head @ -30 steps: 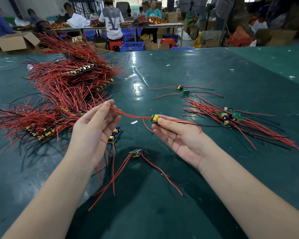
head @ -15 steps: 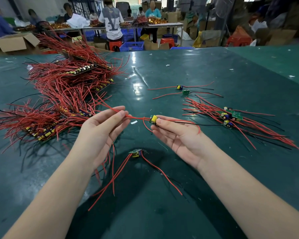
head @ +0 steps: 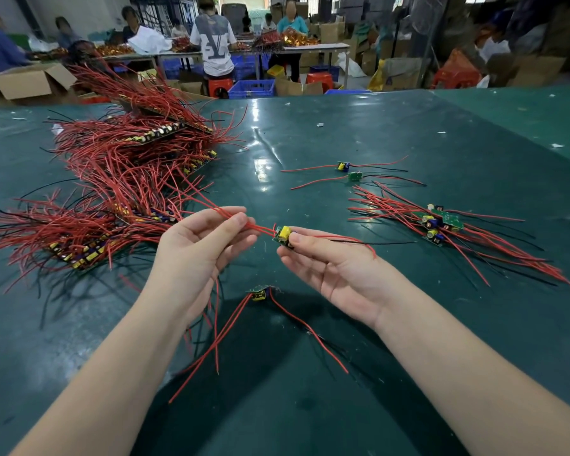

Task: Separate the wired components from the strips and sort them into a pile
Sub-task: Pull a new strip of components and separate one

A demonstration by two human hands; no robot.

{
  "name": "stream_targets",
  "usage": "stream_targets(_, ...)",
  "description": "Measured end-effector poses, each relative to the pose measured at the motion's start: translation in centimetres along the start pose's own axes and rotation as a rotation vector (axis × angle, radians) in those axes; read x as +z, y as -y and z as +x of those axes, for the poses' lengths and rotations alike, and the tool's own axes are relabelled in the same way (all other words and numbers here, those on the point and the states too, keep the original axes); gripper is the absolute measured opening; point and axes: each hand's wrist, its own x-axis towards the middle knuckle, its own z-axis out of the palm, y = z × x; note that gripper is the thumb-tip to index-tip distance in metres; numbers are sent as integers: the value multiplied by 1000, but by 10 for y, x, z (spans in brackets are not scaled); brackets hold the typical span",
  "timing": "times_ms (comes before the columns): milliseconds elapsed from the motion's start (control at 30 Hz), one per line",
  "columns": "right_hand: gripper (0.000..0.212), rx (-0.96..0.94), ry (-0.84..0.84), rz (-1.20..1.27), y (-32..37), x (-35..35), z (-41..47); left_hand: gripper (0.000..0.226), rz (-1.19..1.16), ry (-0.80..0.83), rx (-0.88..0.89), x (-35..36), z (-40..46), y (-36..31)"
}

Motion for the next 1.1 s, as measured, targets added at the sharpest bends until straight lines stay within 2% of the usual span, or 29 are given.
stream_targets(133,18,20,40,-49,1,3,-3,4,-51,-40,5,3,-1,1)
stream_targets(333,18,13,77,-140,-5,5,-3,12,-66,-40,-53,3,0,0)
stream_targets(767,13,-132,-5,-104,-4,3,-1,17,-105,-40,-47,2,4,0)
stream_targets(1100,13,-230,-31,-380,-7,3,-2,16,-161,-47,-148,1,3,-2)
